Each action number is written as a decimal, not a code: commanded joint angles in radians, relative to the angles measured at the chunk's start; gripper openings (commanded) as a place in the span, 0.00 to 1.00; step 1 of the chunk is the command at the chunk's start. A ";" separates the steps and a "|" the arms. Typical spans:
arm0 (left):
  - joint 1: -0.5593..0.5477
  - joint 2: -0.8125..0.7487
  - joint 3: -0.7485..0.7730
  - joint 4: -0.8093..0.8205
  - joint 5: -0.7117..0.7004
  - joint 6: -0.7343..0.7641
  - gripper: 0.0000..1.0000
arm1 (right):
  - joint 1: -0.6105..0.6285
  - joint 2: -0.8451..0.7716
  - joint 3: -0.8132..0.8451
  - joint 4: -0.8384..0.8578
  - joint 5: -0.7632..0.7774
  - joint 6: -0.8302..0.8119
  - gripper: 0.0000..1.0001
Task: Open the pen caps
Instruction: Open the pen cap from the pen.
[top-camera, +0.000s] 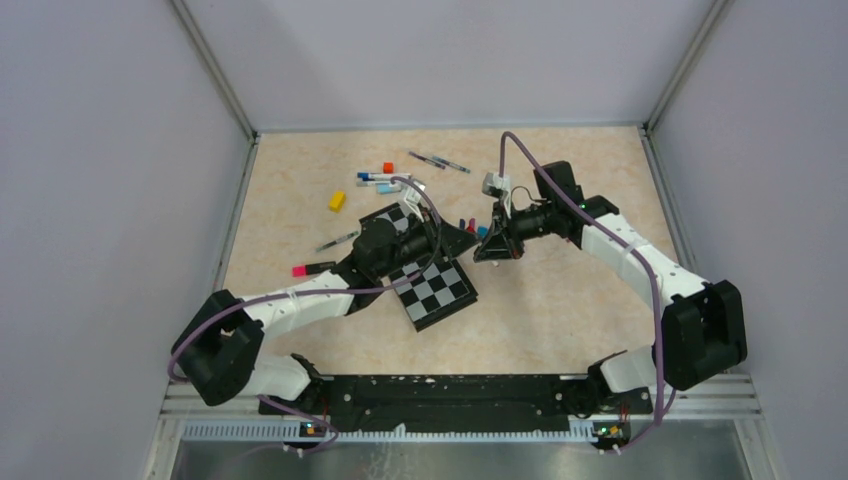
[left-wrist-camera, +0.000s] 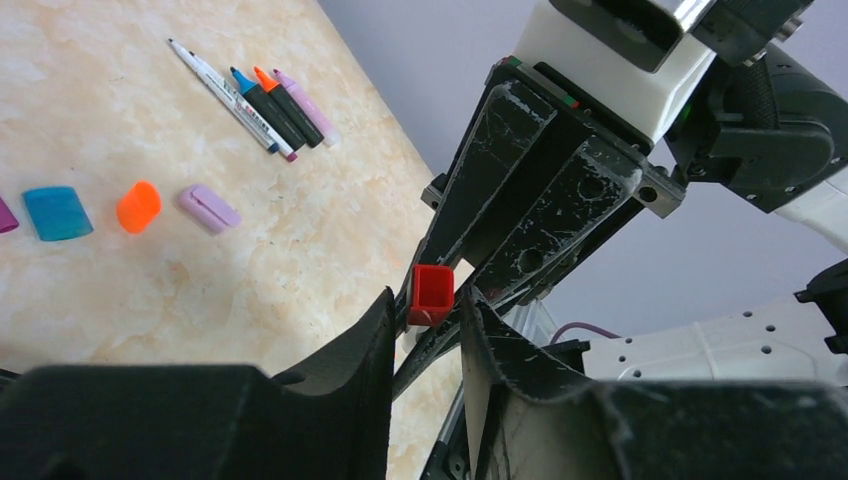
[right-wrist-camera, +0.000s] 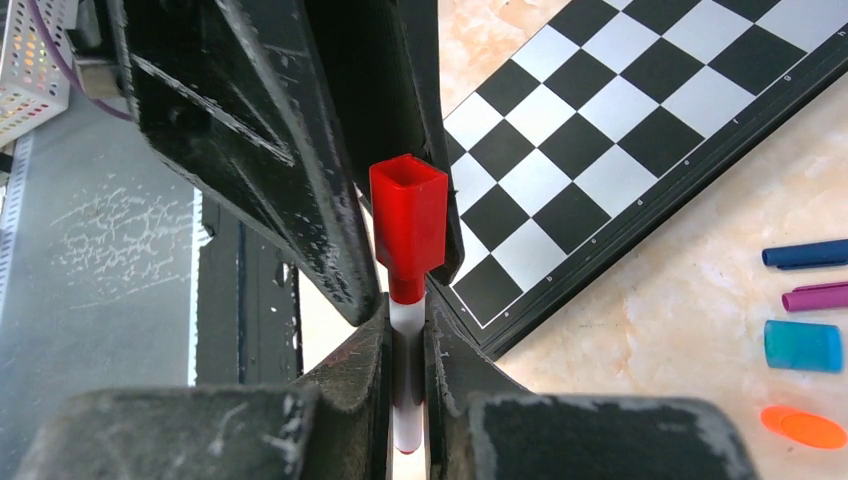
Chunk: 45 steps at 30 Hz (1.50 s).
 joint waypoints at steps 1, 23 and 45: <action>-0.007 0.009 0.031 0.020 -0.037 -0.004 0.30 | 0.018 -0.015 -0.005 0.037 -0.004 0.012 0.00; -0.011 0.017 0.045 -0.001 -0.075 -0.040 0.32 | 0.026 -0.027 -0.025 0.051 0.019 0.017 0.00; 0.249 -0.225 0.072 -0.097 -0.522 0.063 0.00 | -0.074 -0.057 -0.241 -0.045 0.082 -0.148 0.00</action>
